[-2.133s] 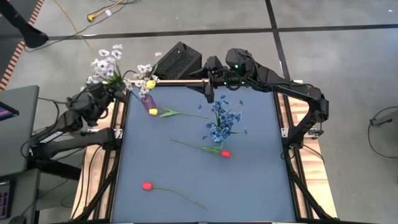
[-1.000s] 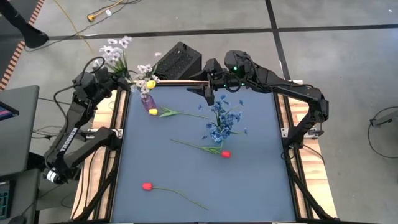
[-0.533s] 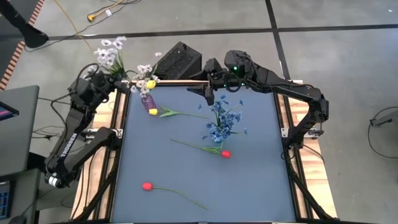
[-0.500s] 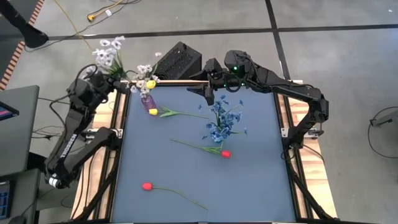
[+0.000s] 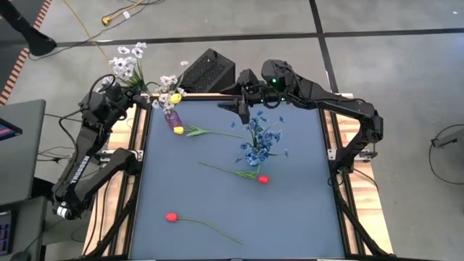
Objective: Sort flowers into vase by color
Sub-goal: Put the white flowers into the purple vase
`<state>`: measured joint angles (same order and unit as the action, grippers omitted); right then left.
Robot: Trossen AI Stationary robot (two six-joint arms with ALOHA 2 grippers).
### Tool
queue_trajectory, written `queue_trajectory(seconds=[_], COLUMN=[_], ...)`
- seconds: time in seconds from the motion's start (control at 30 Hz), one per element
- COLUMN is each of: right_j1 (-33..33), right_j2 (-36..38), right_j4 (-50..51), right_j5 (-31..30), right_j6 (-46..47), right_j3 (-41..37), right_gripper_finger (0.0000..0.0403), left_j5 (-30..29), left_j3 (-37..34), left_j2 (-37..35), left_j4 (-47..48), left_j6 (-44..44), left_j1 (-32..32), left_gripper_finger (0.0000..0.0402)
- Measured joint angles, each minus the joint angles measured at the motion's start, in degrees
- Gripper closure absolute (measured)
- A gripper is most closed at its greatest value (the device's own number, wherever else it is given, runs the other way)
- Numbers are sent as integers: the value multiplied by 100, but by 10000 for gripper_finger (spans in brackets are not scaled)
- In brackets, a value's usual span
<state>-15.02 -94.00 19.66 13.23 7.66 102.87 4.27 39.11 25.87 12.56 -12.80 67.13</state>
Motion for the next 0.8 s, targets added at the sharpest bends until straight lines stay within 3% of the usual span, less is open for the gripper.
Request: queue_trajectory(seconds=[0.47, 0.8], right_j1=[-8, -12], right_j2=[0, 0], right_j4=[0, -98], right_j5=[11, 11], right_j6=[-2, 1], right_j3=[0, 0], right_gripper_finger=[121, 121], left_j5=[29, 634], left_j3=[-584, -568], left_j2=[-280, 13], left_j4=[-326, -216], left_j6=[-61, 262], left_j1=[0, 0], left_gripper_finger=[401, 401])
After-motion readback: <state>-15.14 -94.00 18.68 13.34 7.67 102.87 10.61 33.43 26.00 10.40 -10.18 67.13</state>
